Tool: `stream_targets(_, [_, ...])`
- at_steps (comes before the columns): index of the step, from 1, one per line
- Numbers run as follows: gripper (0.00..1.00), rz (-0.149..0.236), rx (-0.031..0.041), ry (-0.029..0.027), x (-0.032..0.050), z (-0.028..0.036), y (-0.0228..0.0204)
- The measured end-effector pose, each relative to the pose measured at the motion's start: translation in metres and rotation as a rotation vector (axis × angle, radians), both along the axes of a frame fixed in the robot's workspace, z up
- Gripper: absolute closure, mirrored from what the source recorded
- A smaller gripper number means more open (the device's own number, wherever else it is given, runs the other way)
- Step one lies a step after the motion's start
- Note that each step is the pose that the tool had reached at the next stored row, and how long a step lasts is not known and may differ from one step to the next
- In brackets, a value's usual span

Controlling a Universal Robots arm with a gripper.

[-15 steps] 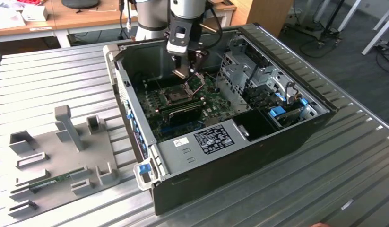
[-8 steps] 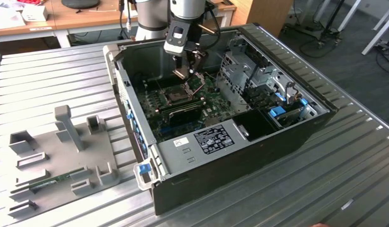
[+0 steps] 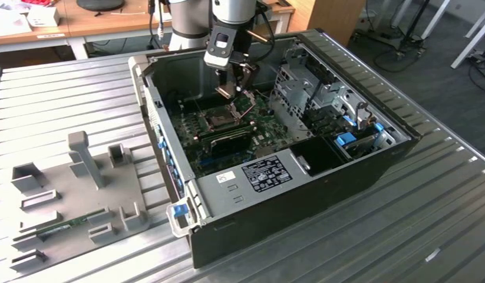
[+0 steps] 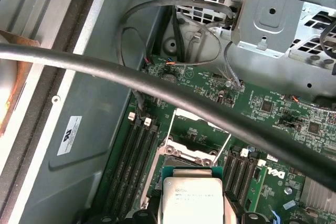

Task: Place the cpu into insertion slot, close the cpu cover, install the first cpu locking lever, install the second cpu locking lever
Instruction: 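Place the cpu into insertion slot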

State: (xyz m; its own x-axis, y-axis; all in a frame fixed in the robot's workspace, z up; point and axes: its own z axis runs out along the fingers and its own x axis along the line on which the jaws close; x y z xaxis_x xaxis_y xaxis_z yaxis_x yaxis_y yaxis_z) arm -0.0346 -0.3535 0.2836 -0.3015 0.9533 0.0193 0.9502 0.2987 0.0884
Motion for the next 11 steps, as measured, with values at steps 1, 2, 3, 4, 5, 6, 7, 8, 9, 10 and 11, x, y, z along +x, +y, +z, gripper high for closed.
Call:
stream_targets(1, [0.46,0.000,0.0000,0.0000,0.0000,0.0000,0.0000])
stream_targets(2, [0.46,0.000,0.0000,0.0000,0.0000,0.0000,0.0000])
stream_targets(3, [0.46,0.000,0.0001,0.0000,0.0000,0.0000,0.0000])
stream_targets(4, [0.46,0.000,0.0000,0.0000,0.0000,0.0000,0.0000])
stream_targets(5, [0.46,0.000,0.0000,0.0000,0.0000,0.0000,0.0000])
stream_targets(6, [0.46,0.000,0.0000,0.0000,0.0000,0.0000,0.0000])
stream_targets(7, [0.46,0.000,0.0000,0.0000,0.0000,0.0000,0.0000])
stream_targets(8, [0.46,-0.001,0.0000,0.0000,0.0000,0.0000,0.0000])
stream_targets(9, [0.46,-0.012,0.0002,-0.0002,0.0000,-0.0002,0.0001])
stream_targets(10, [0.46,-0.030,0.0004,-0.0002,0.0000,-0.0004,0.0001])
stream_targets(11, [0.46,-0.050,0.0002,-0.0001,0.0000,-0.0005,0.0000])
